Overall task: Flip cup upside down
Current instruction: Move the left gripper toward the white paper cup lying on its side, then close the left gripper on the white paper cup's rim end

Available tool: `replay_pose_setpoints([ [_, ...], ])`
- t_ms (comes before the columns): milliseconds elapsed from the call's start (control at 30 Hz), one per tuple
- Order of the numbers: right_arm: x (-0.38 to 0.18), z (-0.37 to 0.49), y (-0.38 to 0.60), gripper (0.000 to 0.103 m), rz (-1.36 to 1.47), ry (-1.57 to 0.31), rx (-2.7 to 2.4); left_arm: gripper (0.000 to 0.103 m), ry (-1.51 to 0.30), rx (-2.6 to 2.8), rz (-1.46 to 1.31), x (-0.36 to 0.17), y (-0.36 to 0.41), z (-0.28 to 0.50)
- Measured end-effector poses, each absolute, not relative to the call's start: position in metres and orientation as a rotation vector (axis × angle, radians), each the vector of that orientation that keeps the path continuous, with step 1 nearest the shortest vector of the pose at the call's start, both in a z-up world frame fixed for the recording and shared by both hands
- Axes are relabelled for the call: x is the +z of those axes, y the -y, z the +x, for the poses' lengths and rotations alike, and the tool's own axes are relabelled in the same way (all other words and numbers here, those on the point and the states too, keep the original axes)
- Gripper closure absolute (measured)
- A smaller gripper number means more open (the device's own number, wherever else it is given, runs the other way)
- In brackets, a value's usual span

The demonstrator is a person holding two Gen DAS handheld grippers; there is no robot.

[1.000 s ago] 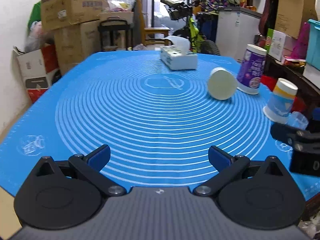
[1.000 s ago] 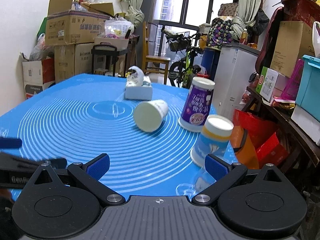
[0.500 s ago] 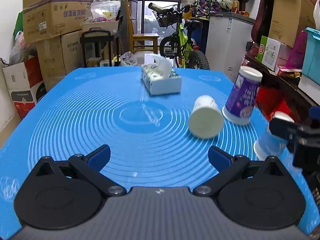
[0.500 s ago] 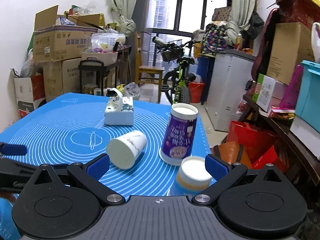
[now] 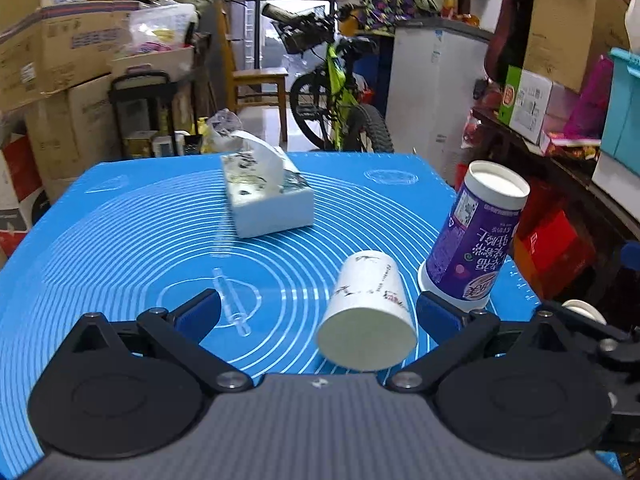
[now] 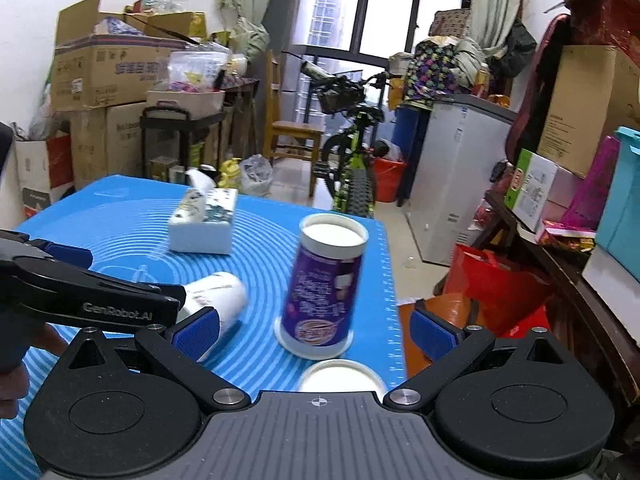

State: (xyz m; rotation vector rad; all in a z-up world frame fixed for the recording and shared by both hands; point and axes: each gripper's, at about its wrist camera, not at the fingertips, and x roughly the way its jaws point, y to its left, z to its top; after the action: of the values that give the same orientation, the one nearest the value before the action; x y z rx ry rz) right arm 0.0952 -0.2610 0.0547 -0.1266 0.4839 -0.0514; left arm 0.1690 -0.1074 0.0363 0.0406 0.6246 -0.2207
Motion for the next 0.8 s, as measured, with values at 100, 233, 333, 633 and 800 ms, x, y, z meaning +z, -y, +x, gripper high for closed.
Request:
replay_pose_setpoints([
  [100, 0.051, 0.101, 0.270, 0.002, -0.135, -0.496, -0.079, 0.001, -0.661, -0.236, 0.032, 0.027, 0.116, 0.182],
  [233, 0.045, 0.107, 0.279, 0.003, -0.132, -0.510, -0.091, 0.001, -0.698, -0.255, 0.047, 0.015, 0.128, 0.192],
  [333, 0.041, 0.111, 0.280, 0.003, -0.135, -0.514, -0.091, 0.001, -0.711, -0.249, 0.051, 0.007, 0.130, 0.196],
  [633, 0.036, 0.112, 0.279, 0.003, -0.136, -0.522, -0.079, 0.042, -0.756, -0.301, 0.026, 0.003, 0.133, 0.200],
  [800, 0.037, 0.108, 0.277, 0.003, -0.131, -0.519, -0.073, 0.043, -0.760, -0.305, 0.022, 0.010, 0.128, 0.194],
])
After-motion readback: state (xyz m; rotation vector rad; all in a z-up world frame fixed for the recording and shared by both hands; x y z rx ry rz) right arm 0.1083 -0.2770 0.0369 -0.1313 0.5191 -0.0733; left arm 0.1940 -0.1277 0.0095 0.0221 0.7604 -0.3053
